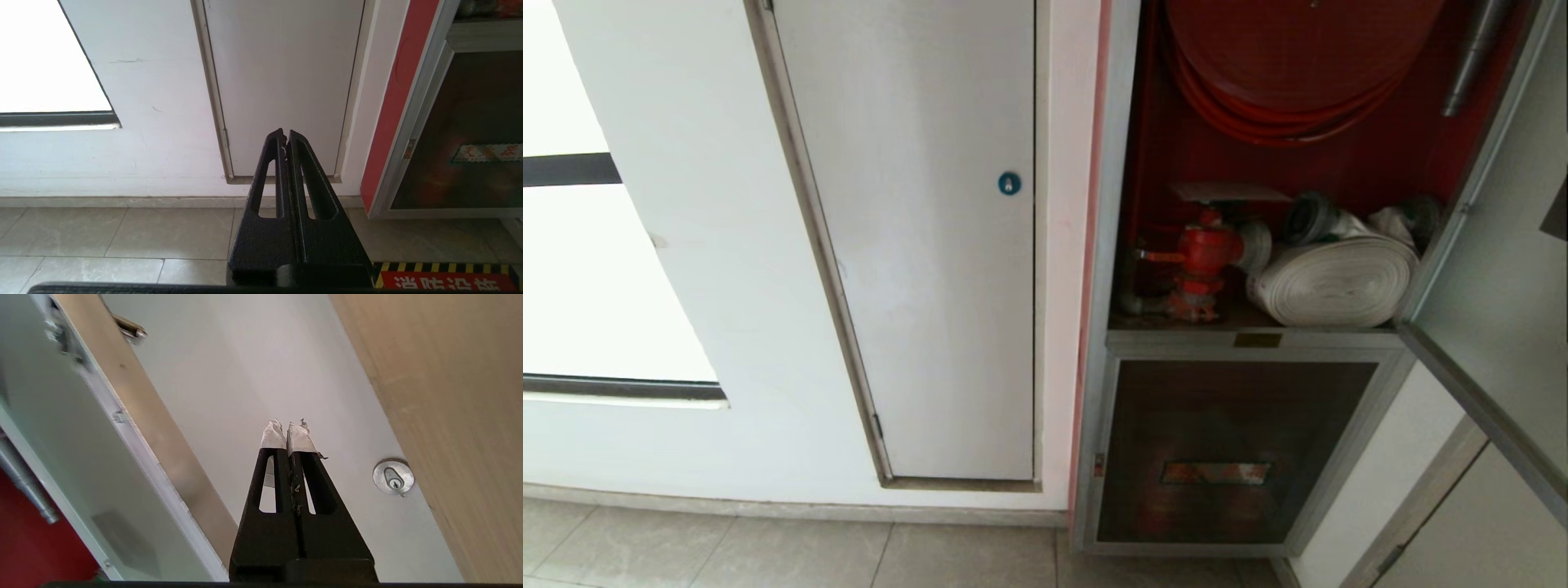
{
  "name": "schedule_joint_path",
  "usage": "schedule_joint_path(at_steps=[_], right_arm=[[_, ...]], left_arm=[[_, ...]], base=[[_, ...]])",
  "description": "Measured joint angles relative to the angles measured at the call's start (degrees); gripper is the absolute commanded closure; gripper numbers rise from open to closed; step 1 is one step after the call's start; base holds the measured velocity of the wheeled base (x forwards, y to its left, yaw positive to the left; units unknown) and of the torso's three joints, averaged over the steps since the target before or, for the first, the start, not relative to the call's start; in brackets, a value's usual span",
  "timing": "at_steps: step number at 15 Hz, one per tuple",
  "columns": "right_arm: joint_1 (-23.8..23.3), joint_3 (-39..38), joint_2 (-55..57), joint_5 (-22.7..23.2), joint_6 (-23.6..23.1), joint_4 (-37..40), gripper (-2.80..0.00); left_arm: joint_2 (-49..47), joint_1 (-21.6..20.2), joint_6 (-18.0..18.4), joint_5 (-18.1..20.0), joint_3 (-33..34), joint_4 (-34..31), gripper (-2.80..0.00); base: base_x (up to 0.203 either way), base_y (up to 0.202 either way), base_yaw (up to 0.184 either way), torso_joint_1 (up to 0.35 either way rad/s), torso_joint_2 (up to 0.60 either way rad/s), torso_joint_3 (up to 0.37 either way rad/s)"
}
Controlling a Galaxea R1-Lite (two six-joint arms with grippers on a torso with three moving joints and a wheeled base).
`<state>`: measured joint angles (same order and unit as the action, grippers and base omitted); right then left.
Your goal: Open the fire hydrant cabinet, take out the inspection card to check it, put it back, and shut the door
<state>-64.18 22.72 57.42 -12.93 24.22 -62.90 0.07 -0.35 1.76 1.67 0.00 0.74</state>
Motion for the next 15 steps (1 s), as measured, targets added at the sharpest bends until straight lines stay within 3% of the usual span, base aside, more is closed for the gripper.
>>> schedule_joint_path(at_steps=[6, 11, 15], right_arm=[[-0.42, 2.09, 5.15, 7.56, -0.11, 0.26, 0.0], [1.51, 2.71, 6.55, 11.04, -0.28, 0.66, 0.0], [7.2, 2.01, 4.85, 11.26, -0.57, 5.39, 0.0]], left_arm=[[0.0, 0.0, 0.0, -0.02, 0.0, 0.0, 0.0], [0.0, 0.0, 0.0, 0.01, 0.0, 0.01, 0.0], [0.0, -0.02, 0.0, 0.0, 0.0, 0.0, 0.0]], base=[[0.0, 0.0, 0.0, 0.0, 0.0, 0.0], [0.0, 0.0, 0.0, 0.0, 0.0, 0.0], [0.0, 0.0, 0.0, 0.0, 0.0, 0.0]])
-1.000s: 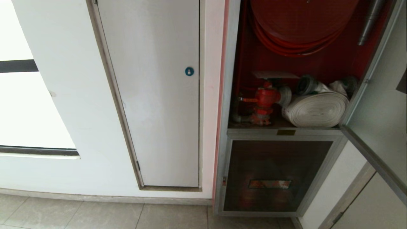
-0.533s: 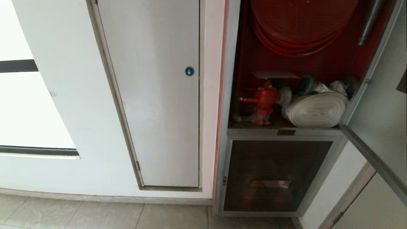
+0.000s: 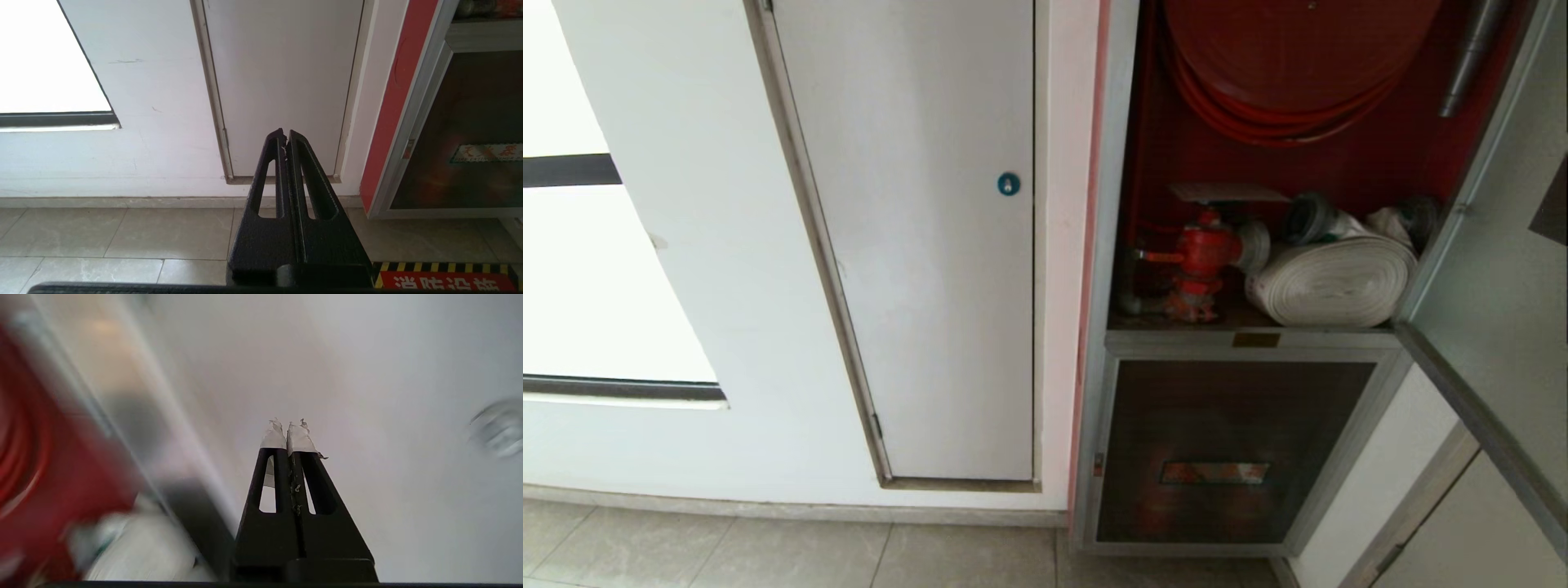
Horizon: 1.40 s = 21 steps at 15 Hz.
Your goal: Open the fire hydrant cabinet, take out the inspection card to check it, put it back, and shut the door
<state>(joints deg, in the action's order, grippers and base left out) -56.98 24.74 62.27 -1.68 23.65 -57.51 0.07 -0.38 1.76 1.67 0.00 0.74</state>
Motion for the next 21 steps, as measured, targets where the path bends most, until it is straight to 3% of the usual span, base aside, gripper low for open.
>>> schedule_joint_path(at_steps=[6, 11, 15, 19, 21], right_arm=[[9.64, -0.27, -5.01, 0.35, -0.37, 6.57, 0.0], [20.41, 0.48, -11.87, 5.56, -2.33, 15.07, 0.0], [25.17, 3.39, -15.11, 14.83, -2.33, 21.72, 0.0], [28.87, 8.21, -14.95, 27.87, -2.32, 31.04, 0.0], [30.68, 11.7, -12.02, 30.06, -2.23, 32.13, 0.0]], left_arm=[[0.0, 0.05, -0.02, -0.02, 0.0, 0.02, 0.0], [0.0, 0.01, -0.01, 0.01, 0.0, 0.02, 0.0], [0.0, 0.02, -0.02, 0.01, 0.0, 0.02, 0.0], [0.0, 0.02, 0.0, 0.0, 0.0, 0.02, 0.0], [0.0, 0.02, -0.02, -0.02, 0.0, 0.02, 0.0]], base=[[0.0, 0.0, 0.0, 0.0, 0.0, 0.0], [0.0, 0.0, 0.0, 0.0, 0.0, 0.0], [0.0, 0.0, 0.0, 0.0, 0.0, 0.0], [0.0, 0.0, 0.0, 0.0, 0.0, 0.0], [0.0, 0.0, 0.0, 0.0, 0.0, 0.0]])
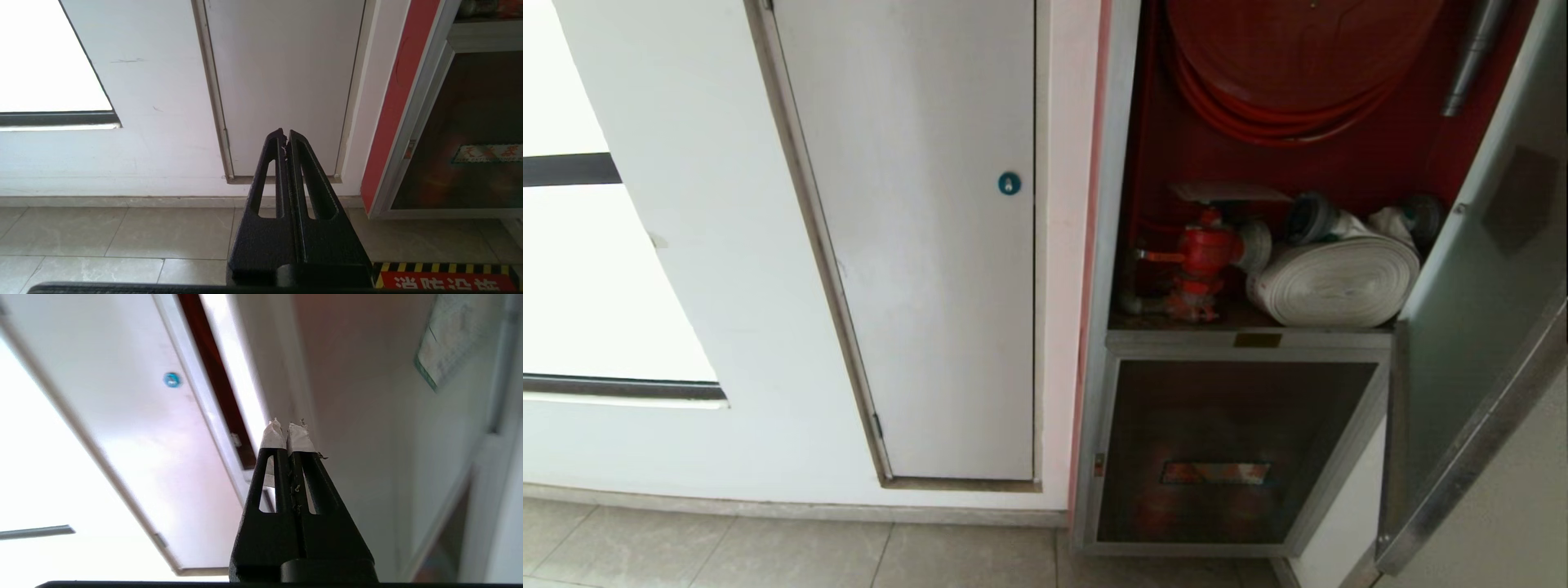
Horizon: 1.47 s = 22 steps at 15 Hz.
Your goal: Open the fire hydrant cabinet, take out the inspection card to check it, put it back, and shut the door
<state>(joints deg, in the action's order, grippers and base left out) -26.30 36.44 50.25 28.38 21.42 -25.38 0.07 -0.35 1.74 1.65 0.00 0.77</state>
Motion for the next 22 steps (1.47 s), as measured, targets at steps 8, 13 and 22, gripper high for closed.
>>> schedule_joint_path(at_steps=[8, 13, 22], right_arm=[[15.09, 17.77, 24.62, -5.0, -0.88, 0.3, 0.0], [20.33, 31.34, 43.02, -10.56, -6.01, -0.11, 0.0], [23.76, 64.65, 70.16, -17.99, -7.38, 7.17, 0.0]], left_arm=[[0.0, -0.02, 0.0, 0.02, 0.0, -0.01, 0.0], [0.0, 0.0, 0.0, 0.03, 0.0, 0.0, 0.0], [0.0, 0.0, 0.02, 0.02, 0.0, 0.0, 0.0]], base=[[0.0, 0.0, 0.0, 0.0, 0.0, 0.0], [0.0, 0.0, 0.0, 0.0, 0.0, 0.0], [0.0, 0.0, 0.0, 0.0, 0.0, 0.0]])
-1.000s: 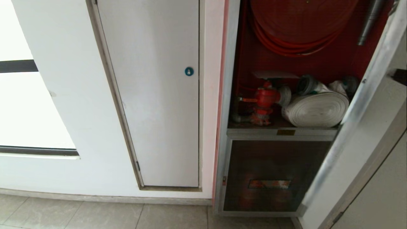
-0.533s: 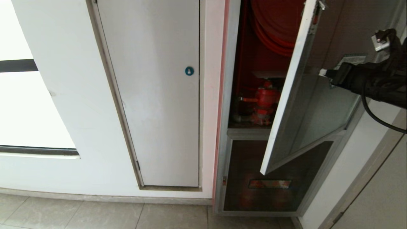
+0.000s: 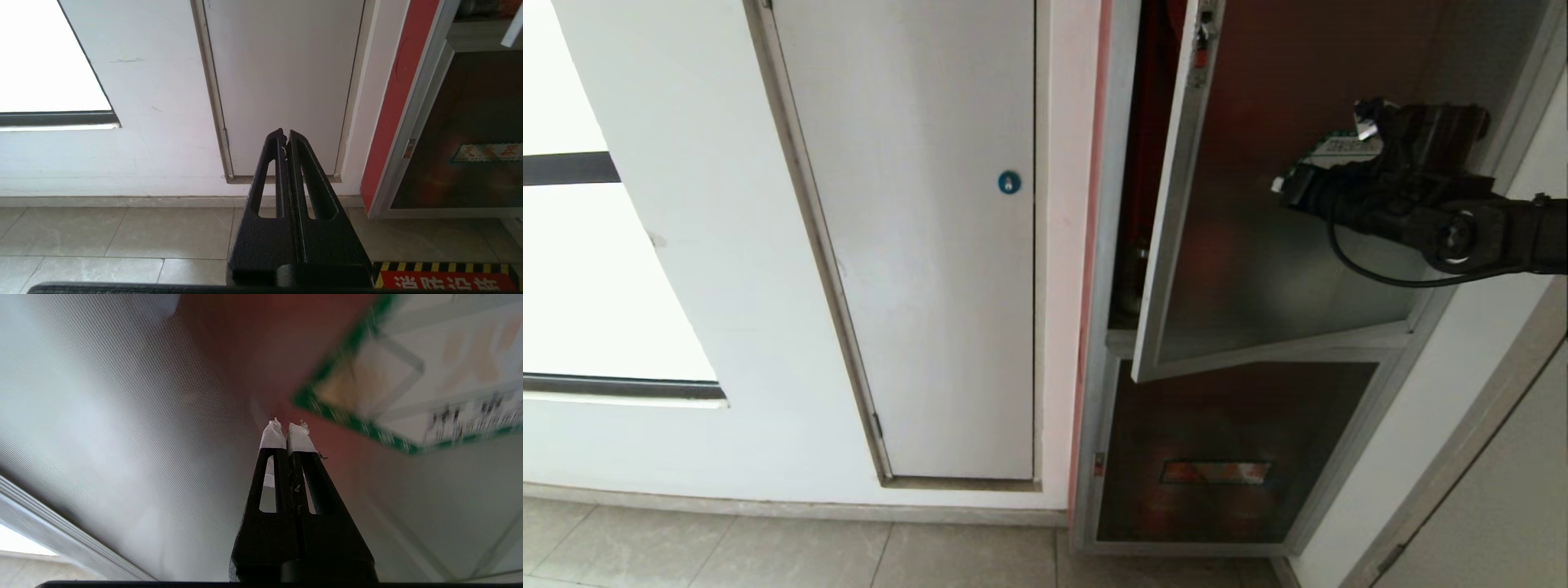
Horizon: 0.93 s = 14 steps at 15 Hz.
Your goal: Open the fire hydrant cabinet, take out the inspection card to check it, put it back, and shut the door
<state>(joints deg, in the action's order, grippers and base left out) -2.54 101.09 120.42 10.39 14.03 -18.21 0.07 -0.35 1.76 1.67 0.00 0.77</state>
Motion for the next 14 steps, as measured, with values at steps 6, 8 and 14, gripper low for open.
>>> schedule_joint_path(at_steps=[6, 8, 14], right_arm=[[0.09, 0.93, 2.83, -1.41, -0.59, 1.11, 0.0], [0.09, -1.82, 1.13, -1.51, -0.59, 1.65, 0.0], [1.18, -20.82, -12.88, -1.35, -1.32, 1.55, 0.0]], left_arm=[[0.0, -0.02, 0.0, 0.0, 0.0, 0.0, 0.0], [0.0, 0.0, 0.01, 0.01, 0.0, 0.0, 0.0], [0.0, 0.0, 0.02, 0.01, 0.0, 0.0, 0.0]], base=[[0.0, 0.0, 0.0, 0.0, 0.0, 0.0], [0.0, 0.0, 0.0, 0.0, 0.0, 0.0], [0.0, 0.0, 0.0, 0.0, 0.0, 0.0]])
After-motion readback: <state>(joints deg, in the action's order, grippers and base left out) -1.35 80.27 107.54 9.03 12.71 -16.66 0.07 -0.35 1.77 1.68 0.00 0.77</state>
